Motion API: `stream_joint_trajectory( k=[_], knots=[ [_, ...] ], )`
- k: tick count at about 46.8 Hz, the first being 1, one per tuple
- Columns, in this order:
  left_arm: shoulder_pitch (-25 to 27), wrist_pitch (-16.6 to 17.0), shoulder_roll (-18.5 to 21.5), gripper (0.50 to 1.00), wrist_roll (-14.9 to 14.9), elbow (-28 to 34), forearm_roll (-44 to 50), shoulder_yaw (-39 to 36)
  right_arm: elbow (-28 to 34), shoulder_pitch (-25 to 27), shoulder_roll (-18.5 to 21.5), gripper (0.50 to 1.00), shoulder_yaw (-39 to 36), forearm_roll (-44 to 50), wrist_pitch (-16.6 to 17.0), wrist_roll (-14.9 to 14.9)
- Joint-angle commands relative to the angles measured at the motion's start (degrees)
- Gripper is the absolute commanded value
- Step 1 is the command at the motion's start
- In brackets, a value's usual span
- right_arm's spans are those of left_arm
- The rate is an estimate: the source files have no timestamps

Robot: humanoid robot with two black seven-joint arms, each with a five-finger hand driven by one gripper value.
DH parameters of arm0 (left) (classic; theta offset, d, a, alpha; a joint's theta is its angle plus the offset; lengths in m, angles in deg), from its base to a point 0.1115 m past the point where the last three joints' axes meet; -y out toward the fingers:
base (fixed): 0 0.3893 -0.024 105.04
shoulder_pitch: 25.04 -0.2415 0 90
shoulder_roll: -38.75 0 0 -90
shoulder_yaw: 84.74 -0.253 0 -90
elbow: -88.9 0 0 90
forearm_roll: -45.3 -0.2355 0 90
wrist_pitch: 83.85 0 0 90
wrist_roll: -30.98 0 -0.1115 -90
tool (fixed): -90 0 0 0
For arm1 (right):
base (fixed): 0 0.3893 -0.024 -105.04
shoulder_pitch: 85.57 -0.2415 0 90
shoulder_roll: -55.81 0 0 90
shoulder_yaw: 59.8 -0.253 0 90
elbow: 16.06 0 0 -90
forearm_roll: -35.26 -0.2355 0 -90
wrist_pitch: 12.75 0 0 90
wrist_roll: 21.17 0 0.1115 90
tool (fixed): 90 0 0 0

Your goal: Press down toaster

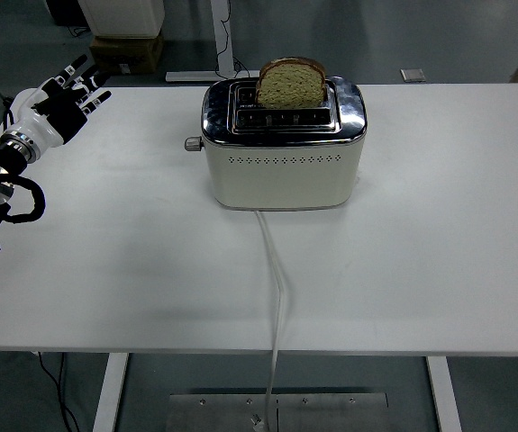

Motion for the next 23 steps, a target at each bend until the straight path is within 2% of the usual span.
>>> stream_joint_trajectory(
  k=[1, 23],
  knots=[
    [0.00, 0.00, -0.04, 1.000, 0.00, 0.00, 0.00, 0.00, 0.00, -0.02, 0.00, 1.000, 0.00, 0.00, -0.01, 0.02],
    [0.09, 0.00, -0.13, 1.000, 0.00, 0.00, 0.00, 0.00, 0.00, -0.02, 0.00, 1.000, 0.00, 0.00, -0.01, 0.02]
  ],
)
